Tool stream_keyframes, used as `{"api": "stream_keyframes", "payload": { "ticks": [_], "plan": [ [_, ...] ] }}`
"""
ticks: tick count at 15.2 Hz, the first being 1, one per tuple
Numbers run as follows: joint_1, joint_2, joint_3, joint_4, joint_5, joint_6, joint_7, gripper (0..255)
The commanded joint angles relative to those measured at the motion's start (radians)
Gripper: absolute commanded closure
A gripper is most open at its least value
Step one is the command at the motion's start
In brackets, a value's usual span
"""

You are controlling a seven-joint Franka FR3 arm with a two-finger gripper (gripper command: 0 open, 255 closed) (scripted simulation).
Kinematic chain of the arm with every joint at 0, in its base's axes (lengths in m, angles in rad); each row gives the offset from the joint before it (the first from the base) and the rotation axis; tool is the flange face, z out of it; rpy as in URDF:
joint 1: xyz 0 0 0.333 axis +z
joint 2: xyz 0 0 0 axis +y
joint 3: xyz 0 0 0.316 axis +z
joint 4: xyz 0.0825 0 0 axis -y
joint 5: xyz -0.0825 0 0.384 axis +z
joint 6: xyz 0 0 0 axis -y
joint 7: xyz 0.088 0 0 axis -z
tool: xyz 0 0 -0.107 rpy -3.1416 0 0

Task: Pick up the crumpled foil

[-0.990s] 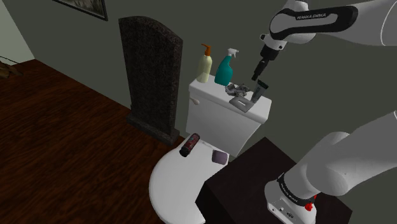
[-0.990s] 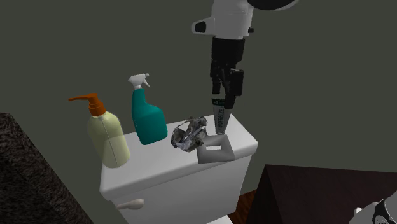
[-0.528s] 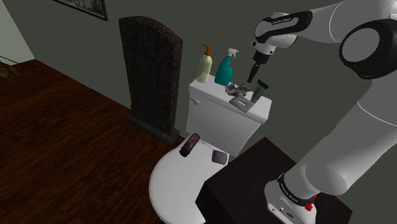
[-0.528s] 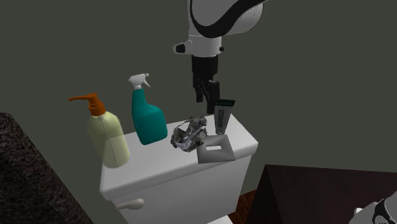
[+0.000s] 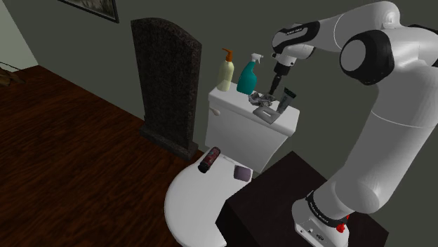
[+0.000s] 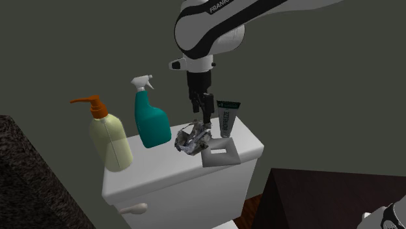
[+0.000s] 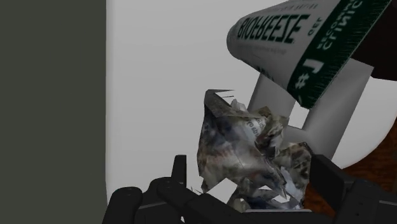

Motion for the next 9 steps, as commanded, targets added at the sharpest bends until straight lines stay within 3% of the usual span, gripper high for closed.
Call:
{"api": "stream_keyframes", "payload": {
  "ticks": [1, 4, 5, 9],
  "plan": [
    [-0.003, 0.016, 0.004, -0.010, 0.011, 0.023, -0.008, 0],
    [-0.005, 0.026, 0.007, -0.019, 0.018, 0.040, -0.014, 0],
    [-0.004, 0.022, 0.006, -0.023, 0.016, 0.041, -0.014, 255],
    [-0.004, 0.022, 0.006, -0.024, 0.016, 0.042, -0.014, 255]
  ]
}}
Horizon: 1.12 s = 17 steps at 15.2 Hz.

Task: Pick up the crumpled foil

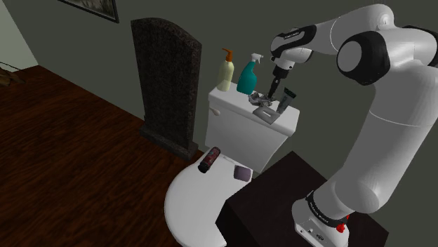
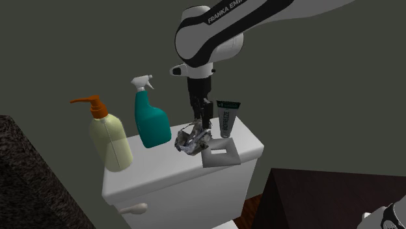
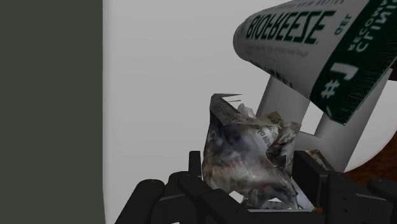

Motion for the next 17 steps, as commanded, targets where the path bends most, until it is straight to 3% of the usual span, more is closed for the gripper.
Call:
{"api": "stream_keyframes", "payload": {
  "ticks": [1, 5, 17],
  "plan": [
    [0.001, 0.002, 0.001, -0.002, 0.001, 0.001, 0.001, 255],
    [0.000, 0.005, 0.002, 0.004, 0.002, -0.001, 0.001, 255],
    [0.009, -0.059, -0.015, 0.087, -0.044, -0.136, 0.039, 255]
  ]
}}
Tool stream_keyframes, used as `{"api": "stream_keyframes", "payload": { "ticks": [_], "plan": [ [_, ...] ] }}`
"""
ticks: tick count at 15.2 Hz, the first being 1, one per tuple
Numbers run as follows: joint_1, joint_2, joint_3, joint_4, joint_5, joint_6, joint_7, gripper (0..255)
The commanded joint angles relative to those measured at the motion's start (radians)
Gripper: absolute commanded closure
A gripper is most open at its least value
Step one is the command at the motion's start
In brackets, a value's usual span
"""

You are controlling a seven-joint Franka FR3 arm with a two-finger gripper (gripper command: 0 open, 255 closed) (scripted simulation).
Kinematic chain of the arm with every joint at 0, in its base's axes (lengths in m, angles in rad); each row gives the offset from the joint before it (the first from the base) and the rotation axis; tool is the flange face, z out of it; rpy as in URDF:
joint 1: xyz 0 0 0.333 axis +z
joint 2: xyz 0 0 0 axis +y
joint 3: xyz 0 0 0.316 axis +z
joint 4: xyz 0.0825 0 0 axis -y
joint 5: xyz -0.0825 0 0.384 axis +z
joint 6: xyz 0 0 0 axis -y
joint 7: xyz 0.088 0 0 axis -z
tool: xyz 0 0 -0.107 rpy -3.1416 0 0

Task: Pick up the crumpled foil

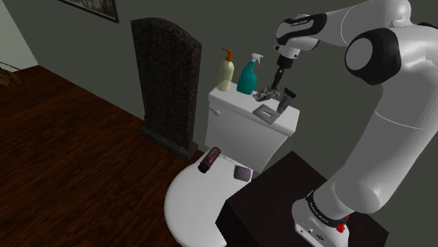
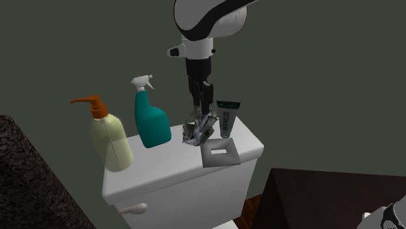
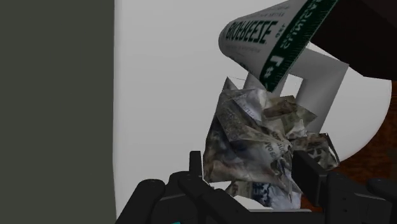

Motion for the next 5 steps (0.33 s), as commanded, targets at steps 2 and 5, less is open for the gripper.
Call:
{"api": "stream_keyframes", "payload": {
  "ticks": [2, 5],
  "plan": [
    [0.001, -0.013, -0.003, 0.024, -0.009, -0.035, 0.009, 255],
    [0.002, -0.017, -0.004, 0.035, -0.012, -0.048, 0.012, 255]
  ]
}}
